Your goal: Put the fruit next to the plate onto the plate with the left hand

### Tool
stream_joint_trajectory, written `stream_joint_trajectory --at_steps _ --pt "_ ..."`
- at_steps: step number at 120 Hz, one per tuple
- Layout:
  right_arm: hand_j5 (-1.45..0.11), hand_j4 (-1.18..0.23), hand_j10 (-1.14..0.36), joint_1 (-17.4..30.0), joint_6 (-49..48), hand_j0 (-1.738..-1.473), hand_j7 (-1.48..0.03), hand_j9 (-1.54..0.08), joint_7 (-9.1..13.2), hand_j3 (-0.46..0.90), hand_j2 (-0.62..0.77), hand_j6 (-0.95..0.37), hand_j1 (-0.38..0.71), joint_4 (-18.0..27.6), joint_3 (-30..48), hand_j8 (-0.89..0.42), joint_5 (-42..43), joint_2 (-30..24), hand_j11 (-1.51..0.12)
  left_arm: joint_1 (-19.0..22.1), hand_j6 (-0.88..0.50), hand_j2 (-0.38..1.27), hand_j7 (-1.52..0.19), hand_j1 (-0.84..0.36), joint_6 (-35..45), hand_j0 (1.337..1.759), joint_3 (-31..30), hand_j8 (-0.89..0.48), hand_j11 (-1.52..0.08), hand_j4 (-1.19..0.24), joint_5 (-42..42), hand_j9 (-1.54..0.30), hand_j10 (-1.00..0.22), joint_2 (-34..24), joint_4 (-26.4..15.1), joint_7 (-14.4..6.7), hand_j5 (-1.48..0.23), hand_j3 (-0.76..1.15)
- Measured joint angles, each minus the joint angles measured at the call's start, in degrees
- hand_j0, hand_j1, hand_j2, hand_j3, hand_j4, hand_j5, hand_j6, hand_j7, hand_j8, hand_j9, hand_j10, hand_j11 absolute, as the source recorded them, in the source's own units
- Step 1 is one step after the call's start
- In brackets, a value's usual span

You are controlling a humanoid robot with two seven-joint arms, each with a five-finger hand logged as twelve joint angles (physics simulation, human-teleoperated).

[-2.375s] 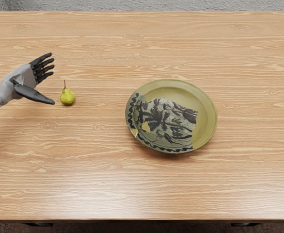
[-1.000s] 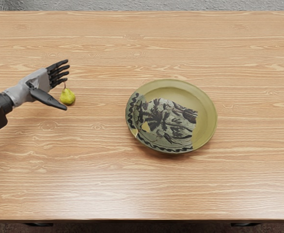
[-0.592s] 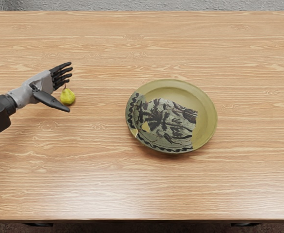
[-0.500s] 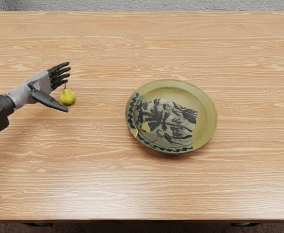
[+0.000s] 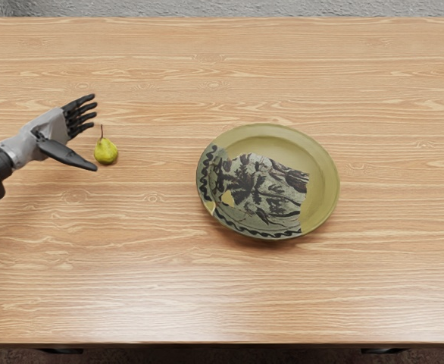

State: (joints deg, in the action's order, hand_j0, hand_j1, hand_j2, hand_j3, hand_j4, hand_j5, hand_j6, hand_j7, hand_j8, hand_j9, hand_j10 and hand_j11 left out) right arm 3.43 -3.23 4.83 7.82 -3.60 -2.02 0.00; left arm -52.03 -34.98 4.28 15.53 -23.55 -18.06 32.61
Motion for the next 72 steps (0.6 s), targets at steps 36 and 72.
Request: stream_joint_trajectory --at_steps 36,72 --pt "-0.03 -0.02 -0.02 0.00 0.00 -1.658 -0.03 -0.03 0.00 0.00 0.00 -0.02 -0.32 0.00 0.00 -0.02 0.00 0.00 -0.03 0.57 0.00 0.00 0.00 0.35 0.00 1.658 -0.17 0.00 0.00 0.00 -0.11 0.00 0.00 0.74 0.95 0.03 0.00 0.00" --pt "-0.03 -0.02 -0.02 0.00 0.02 -1.658 -0.03 -0.03 0.00 0.00 0.00 -0.02 -0.32 0.00 0.00 -0.02 0.00 0.00 -0.03 1.06 0.00 0.00 0.00 0.35 0.00 1.658 -0.28 0.00 0.00 0.00 -0.03 0.00 0.00 1.83 1.00 0.04 0.00 0.00"
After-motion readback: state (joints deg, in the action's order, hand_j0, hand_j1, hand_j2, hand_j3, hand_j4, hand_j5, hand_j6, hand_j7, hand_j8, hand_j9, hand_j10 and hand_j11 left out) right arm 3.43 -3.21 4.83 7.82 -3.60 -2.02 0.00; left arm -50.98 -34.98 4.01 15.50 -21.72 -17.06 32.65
